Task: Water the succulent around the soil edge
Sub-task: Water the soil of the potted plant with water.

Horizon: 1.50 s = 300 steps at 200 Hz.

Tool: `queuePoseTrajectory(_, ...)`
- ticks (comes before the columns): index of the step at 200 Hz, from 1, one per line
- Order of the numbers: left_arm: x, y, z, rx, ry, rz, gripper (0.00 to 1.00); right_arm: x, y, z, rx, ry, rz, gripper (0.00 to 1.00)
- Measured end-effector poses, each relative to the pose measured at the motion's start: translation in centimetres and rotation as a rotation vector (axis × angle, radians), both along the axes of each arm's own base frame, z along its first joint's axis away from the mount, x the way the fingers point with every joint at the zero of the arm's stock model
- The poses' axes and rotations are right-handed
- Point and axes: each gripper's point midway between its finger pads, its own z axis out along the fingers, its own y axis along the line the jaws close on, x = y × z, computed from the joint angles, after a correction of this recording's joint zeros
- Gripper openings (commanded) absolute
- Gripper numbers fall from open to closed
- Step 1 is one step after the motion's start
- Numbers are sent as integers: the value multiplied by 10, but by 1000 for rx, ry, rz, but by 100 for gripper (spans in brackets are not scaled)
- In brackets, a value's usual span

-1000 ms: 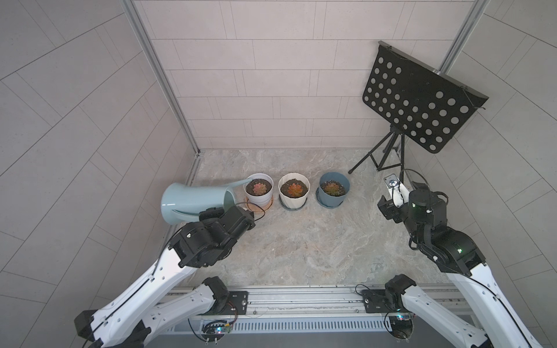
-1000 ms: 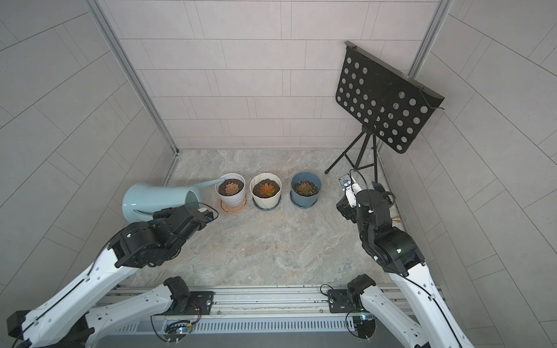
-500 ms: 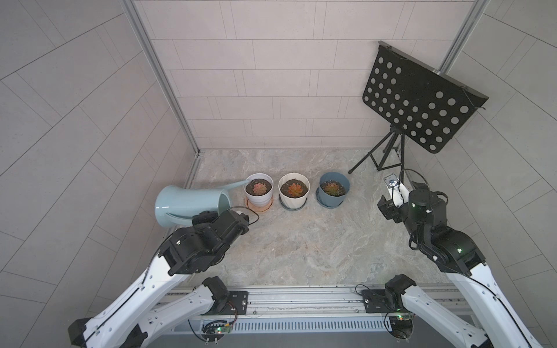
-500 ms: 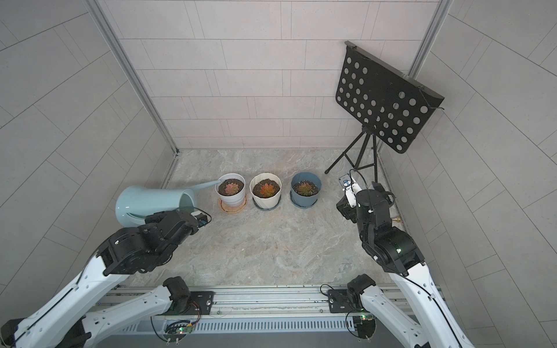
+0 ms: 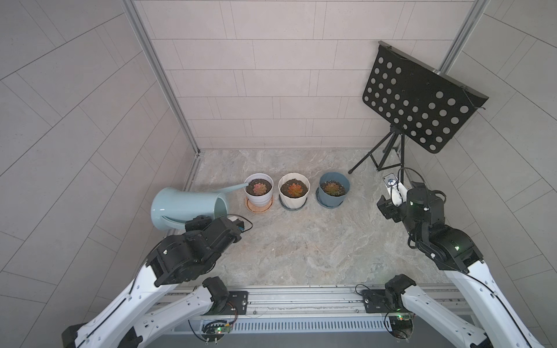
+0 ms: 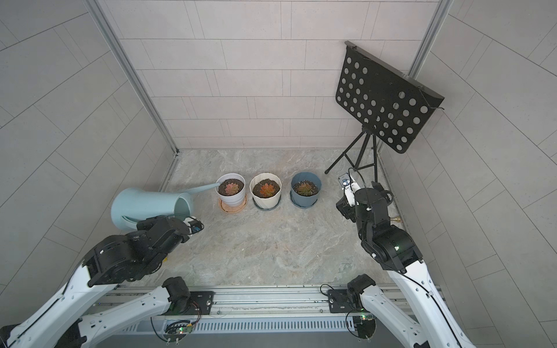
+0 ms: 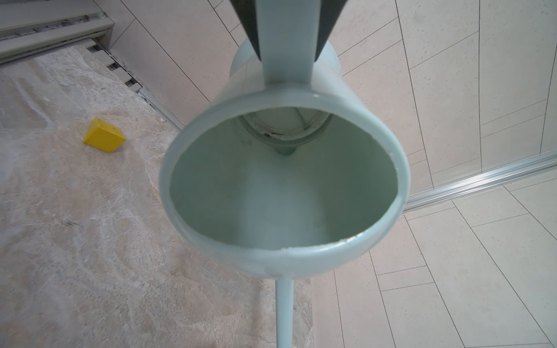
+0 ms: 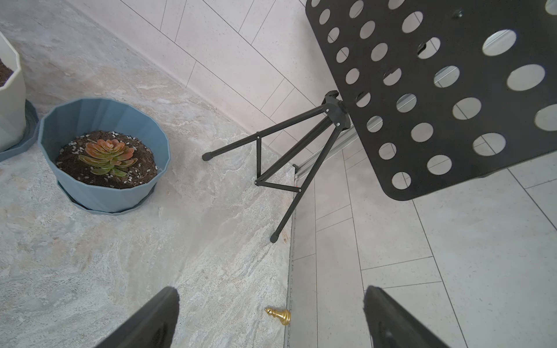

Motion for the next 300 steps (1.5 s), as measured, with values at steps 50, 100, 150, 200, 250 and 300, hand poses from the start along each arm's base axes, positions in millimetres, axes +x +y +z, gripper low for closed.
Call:
queuePoseTrajectory(50,-3,0,-1,7,9,-18,0,0,-1,0,-1,1,-5,100)
queuePoseTrajectory(100,-7,-1,-2,27,16,-52,0,0,-2,0,-4,2,-6,100)
queuePoseTrajectory(150,-11,2,-3,38,24,-60,0,0,-2,0,-6,2,-8,100)
queuePoseTrajectory(200,-14,3,1,29,18,-61,0,0,-2,0,-6,2,-8,100)
queuePoseTrajectory(250,-13,0,9,7,2,-79,0,0,-2,0,-6,2,-8,100)
queuePoseTrajectory(300,-11,-8,9,-11,2,-97,0,0,-2,0,-5,-1,-8,100)
